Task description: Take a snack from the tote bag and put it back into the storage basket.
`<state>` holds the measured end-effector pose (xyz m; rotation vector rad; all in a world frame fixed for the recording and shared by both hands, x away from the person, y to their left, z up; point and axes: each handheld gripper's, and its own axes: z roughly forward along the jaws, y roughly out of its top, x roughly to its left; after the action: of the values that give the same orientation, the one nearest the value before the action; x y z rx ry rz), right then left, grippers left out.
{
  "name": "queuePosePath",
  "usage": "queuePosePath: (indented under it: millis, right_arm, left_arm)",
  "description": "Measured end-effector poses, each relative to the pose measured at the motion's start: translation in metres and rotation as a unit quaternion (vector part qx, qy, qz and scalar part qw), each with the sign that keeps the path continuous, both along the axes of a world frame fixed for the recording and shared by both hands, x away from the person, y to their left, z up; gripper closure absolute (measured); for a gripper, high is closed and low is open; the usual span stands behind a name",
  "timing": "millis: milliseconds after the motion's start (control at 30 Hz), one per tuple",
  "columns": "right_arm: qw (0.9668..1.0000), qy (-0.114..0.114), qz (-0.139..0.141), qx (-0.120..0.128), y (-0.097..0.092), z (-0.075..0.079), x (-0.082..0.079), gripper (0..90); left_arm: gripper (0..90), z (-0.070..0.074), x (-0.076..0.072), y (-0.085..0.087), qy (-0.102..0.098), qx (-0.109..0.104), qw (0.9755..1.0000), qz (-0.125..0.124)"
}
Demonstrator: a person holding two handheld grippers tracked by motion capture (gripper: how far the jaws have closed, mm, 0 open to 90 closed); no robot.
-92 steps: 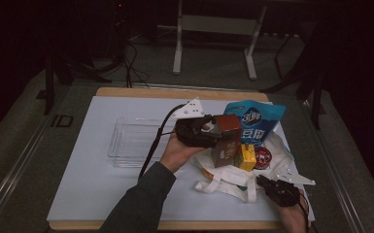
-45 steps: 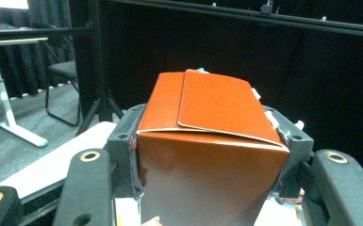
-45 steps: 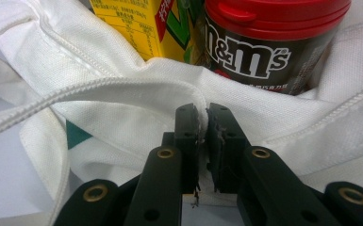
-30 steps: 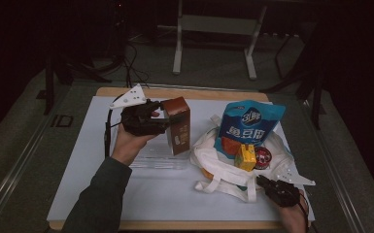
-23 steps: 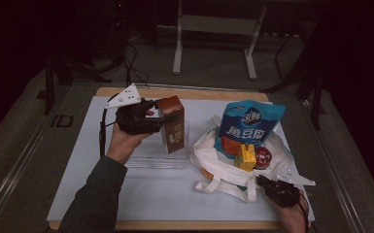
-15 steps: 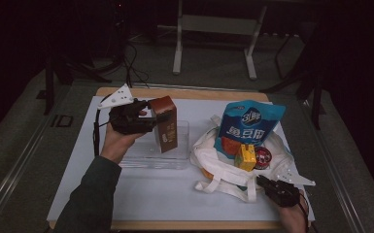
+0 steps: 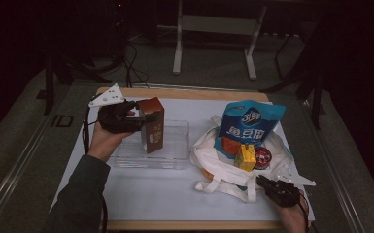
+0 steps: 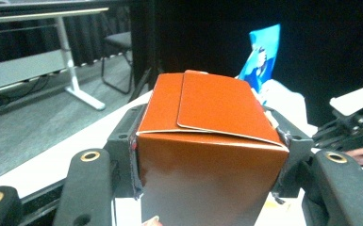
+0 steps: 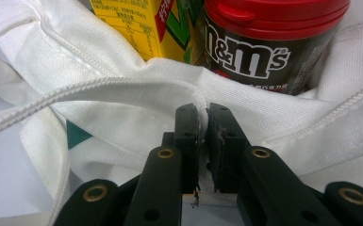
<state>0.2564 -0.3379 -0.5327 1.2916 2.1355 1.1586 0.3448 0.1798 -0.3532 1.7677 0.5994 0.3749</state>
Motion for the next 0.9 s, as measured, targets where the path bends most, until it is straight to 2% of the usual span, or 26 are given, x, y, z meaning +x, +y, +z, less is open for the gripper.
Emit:
queuePosePath:
  millis: [33, 67, 100, 267, 400, 733, 900]
  right_arm:
    - [1.0000, 0.000, 0.000, 0.000, 0.000, 0.000, 0.000, 82.6]
    - [1.0000, 0.000, 0.000, 0.000, 0.000, 0.000, 0.000, 82.6]
    - [1.0000, 0.000, 0.000, 0.000, 0.000, 0.000, 0.000, 82.6]
    - [1.0000, 0.000, 0.000, 0.000, 0.000, 0.000, 0.000, 82.6]
    - [1.0000, 0.000, 0.000, 0.000, 0.000, 0.000, 0.000, 82.6]
    - [1.0000, 0.000, -0.001, 0.000, 0.000, 0.000, 0.000, 82.6]
    - [1.0000, 0.001, -0.001, -0.001, 0.000, 0.000, 0.000, 82.6]
  left_arm:
    - [42.1, 0.000, 0.000, 0.000, 0.000, 0.000, 1.0000, 0.000]
    - [42.1, -0.002, 0.000, 0.003, 0.001, 0.014, 0.9999, 0.007]
    - [42.1, -0.002, 0.000, 0.005, 0.002, 0.018, 0.9998, 0.009]
    - [42.1, -0.005, -0.001, 0.013, 0.000, 0.018, 0.9997, 0.017]
    - [42.1, -0.009, -0.002, 0.020, 0.004, 0.033, 0.9993, 0.018]
    - [42.0, -0.011, -0.002, 0.034, 0.017, 0.056, 0.9983, 0.008]
    - [41.7, -0.017, 0.002, 0.033, 0.032, 0.064, 0.9974, -0.003]
